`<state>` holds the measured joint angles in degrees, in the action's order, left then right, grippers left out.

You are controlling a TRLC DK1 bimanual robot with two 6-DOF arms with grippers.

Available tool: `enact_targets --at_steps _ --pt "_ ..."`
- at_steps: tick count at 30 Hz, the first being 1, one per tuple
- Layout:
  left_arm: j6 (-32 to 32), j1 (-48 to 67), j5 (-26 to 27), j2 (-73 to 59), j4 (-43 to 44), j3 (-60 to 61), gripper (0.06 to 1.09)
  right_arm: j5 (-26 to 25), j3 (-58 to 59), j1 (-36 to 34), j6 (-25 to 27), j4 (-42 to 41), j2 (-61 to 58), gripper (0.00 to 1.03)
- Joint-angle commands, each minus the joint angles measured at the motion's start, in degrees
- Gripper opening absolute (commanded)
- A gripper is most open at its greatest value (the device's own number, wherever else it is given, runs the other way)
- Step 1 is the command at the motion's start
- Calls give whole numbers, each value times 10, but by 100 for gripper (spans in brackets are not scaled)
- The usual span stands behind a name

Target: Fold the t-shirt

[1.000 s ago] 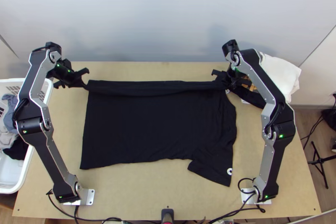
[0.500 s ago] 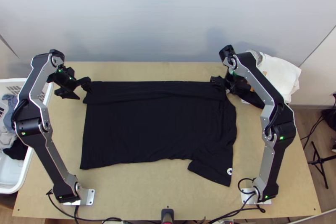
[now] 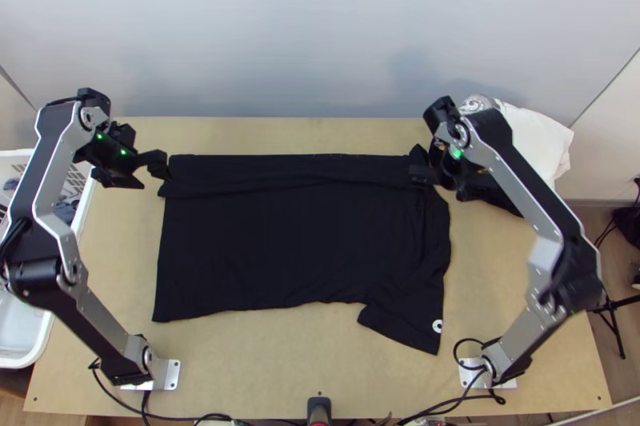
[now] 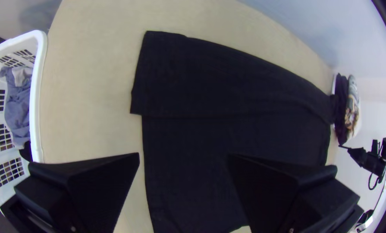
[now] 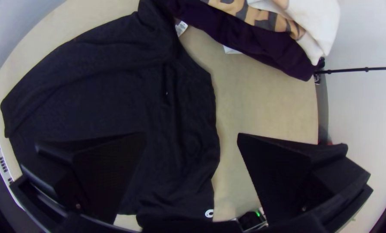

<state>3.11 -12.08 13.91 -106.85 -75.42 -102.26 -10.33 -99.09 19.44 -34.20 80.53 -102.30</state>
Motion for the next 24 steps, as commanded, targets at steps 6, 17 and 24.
enact_targets --at_steps 6,17,24 --pt "21 42 -1 132 0 130 104 105 225 44 -95 91 182 98" --pt "0 81 -9 202 5 210 104 244 456 -37 48 -12 223 85" --pt "-5 84 -13 210 5 213 104 292 537 -54 103 -85 234 78"
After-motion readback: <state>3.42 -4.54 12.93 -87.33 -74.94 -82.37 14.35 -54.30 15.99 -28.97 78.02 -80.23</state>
